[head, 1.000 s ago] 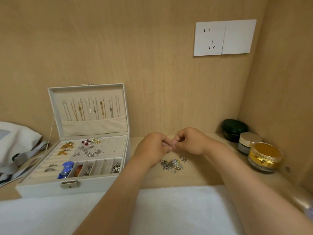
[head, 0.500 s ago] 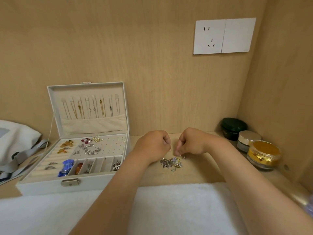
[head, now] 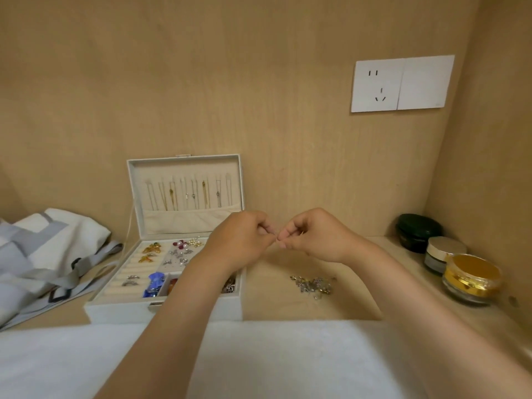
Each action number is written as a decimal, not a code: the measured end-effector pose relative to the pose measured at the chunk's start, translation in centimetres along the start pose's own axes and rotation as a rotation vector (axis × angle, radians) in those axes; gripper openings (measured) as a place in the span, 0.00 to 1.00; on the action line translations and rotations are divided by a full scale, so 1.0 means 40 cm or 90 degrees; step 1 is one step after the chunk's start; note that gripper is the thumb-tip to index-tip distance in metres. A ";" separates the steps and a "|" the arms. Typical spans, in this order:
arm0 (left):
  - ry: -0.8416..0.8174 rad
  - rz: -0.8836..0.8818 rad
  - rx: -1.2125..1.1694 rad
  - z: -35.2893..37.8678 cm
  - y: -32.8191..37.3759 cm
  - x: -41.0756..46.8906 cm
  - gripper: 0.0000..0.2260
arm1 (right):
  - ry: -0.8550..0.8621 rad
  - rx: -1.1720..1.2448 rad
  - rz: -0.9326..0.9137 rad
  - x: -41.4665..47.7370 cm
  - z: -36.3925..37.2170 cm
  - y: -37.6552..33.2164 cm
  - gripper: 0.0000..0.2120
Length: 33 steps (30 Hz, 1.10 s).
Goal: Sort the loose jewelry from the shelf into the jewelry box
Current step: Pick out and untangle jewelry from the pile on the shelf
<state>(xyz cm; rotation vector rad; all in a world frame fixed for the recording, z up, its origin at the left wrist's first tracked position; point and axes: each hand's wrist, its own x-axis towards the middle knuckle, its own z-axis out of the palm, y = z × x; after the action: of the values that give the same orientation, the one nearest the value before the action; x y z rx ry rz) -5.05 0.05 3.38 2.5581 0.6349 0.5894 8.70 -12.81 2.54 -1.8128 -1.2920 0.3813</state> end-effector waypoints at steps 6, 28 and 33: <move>0.009 -0.006 -0.063 -0.136 -0.082 -0.075 0.03 | -0.024 0.035 -0.042 0.021 0.059 -0.101 0.05; 0.041 -0.032 -0.203 -0.191 -0.272 -0.178 0.05 | -0.021 0.018 -0.010 0.137 0.283 -0.182 0.06; -0.039 -0.038 -0.161 -0.194 -0.266 -0.194 0.04 | -0.015 0.000 -0.018 0.129 0.283 -0.180 0.02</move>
<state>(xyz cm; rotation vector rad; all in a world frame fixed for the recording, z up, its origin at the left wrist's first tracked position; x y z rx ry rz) -18.63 6.91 2.07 2.3050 0.5735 0.5320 -1.12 -2.31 2.63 -1.7937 -1.3320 0.3872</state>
